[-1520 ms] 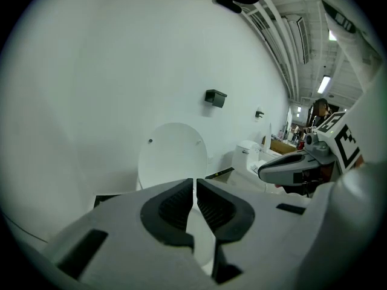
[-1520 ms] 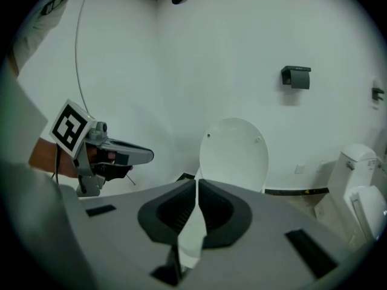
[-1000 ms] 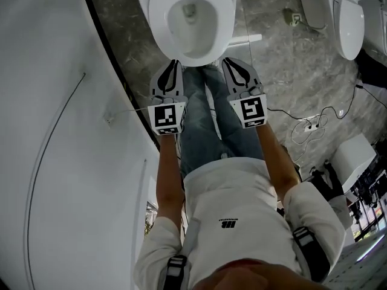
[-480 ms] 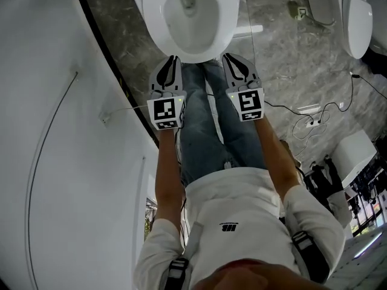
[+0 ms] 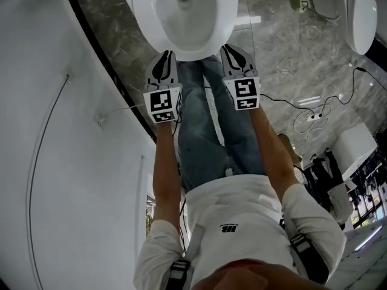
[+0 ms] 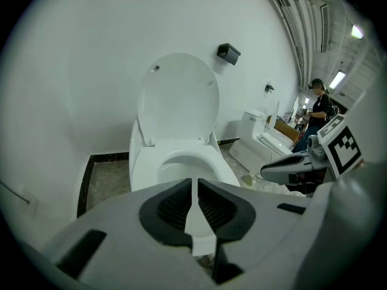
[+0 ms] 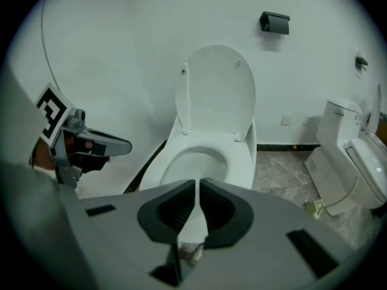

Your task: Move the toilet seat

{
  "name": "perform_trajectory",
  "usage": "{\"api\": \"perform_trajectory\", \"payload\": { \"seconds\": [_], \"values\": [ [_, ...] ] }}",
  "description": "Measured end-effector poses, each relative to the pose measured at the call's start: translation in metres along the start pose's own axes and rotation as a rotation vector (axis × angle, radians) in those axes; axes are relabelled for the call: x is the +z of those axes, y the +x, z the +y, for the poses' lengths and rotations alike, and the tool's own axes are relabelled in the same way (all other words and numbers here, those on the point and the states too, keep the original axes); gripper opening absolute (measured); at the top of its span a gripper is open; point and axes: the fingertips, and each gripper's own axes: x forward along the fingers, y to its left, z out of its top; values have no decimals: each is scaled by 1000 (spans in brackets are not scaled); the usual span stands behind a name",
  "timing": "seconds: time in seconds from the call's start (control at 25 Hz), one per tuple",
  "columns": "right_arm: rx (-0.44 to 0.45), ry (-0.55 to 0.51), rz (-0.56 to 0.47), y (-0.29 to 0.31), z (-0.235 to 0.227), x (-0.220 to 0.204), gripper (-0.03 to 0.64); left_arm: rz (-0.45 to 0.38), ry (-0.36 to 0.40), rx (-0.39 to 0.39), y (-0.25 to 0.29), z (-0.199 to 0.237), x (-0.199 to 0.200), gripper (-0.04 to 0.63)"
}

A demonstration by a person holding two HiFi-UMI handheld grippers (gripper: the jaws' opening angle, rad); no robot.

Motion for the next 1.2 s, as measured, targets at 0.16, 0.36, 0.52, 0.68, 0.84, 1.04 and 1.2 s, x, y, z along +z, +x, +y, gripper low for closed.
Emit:
{"api": "perform_trajectory", "payload": {
  "seconds": [0.16,0.36,0.52,0.68,0.84,1.04,1.2],
  "values": [
    [-26,20,22,7,-6,-19,37,18,-8,2,9,6,-15,35],
    [-61,60,59,21,-14,-37,37,63,-17,-5,23,8,-35,35],
    [-118,87,123,34,-22,-65,38,117,-38,-11,29,11,-59,37],
    [-125,122,158,41,-22,-84,38,161,-64,2,33,18,-79,37],
    [-124,162,170,43,-20,-92,45,202,-103,10,37,27,-95,109],
    [-120,192,184,45,-18,-102,78,240,-116,32,41,38,-108,139],
    [-115,215,193,48,-17,-107,100,268,-127,56,44,48,-117,163]
  ]
}}
